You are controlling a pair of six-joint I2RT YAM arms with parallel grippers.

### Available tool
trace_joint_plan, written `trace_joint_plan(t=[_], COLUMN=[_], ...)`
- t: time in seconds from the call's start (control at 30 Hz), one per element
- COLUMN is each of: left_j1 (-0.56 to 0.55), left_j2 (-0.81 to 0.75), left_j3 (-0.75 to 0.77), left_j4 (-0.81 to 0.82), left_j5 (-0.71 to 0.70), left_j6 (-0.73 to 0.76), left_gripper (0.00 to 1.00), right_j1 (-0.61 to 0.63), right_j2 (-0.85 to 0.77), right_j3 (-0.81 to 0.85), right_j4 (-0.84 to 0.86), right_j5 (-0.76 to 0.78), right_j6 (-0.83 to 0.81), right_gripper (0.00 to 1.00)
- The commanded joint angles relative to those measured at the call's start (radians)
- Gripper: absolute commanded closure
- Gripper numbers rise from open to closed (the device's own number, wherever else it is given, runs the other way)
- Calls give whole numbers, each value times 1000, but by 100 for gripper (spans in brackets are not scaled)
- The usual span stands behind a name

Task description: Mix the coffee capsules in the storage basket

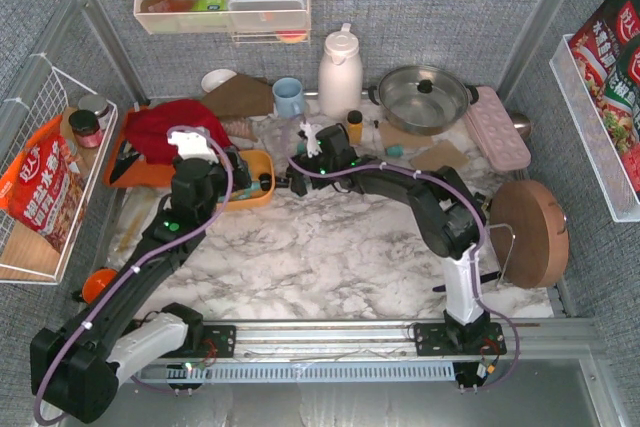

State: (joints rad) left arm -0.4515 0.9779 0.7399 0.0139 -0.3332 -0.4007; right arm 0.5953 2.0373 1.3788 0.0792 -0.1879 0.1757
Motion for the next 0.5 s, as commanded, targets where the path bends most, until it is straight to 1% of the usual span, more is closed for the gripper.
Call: trace_joint_plan(t=[0.0, 0.2, 0.47], left_j1=[0, 0, -1], left_j2=[-19, -29, -30], left_j3=[4, -7, -11], left_j4=[-31, -24, -20], left_j5=[36, 42, 41], left_j6=[6, 1, -3], left_gripper=[1, 1, 1], right_j1=[3, 12, 15], right_j2=[48, 110, 160], right_j3=[62, 139, 198], right_j4=[-92, -173, -204], right_j5=[-48, -40, -38], right_j6=[-28, -96, -136], right_gripper=[6, 9, 19])
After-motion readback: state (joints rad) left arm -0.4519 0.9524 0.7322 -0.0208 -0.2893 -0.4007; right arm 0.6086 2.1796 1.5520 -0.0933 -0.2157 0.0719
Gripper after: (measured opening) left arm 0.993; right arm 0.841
